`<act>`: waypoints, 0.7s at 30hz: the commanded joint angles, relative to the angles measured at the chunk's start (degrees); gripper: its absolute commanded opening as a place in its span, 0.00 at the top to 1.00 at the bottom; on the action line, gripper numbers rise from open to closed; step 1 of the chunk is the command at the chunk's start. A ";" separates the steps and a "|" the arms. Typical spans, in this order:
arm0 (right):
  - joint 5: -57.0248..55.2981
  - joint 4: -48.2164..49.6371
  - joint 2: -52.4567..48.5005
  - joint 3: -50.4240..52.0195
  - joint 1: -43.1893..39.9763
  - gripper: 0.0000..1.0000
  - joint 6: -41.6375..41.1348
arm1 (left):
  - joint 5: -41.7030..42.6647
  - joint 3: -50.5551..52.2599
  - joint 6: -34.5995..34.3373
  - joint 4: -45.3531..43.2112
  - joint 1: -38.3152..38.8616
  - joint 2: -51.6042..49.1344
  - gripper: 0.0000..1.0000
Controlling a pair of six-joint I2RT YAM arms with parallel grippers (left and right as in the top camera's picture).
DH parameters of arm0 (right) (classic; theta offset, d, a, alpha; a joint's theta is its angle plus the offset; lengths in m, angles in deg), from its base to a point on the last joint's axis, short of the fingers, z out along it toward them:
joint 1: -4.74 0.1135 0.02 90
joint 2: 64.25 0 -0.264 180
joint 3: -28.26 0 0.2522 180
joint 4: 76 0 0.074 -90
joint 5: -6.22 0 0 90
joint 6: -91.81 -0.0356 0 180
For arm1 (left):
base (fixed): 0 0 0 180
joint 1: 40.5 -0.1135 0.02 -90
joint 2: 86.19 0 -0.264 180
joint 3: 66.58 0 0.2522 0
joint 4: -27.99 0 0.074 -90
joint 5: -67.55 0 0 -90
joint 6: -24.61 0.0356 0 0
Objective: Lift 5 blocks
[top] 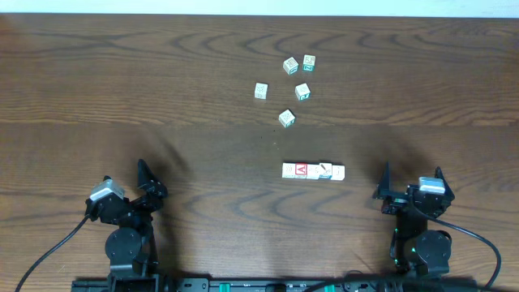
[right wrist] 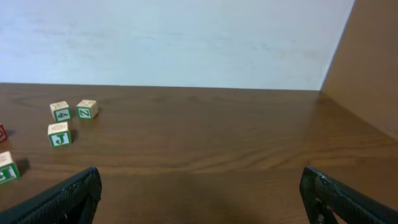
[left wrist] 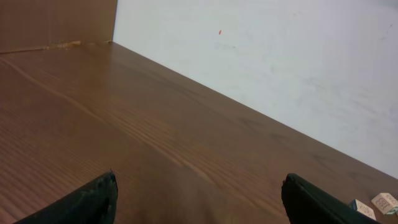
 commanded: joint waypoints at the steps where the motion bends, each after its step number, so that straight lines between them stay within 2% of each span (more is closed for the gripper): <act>1: 0.79 -0.59 0.46 0.11 -0.90 0.01 1.97 | -0.11 1.18 1.16 1.92 -0.31 0.26 0.15; 21: 2.67 -0.50 0.44 0.11 -0.87 0.01 1.95 | -0.11 1.18 1.16 1.92 -0.31 0.26 0.15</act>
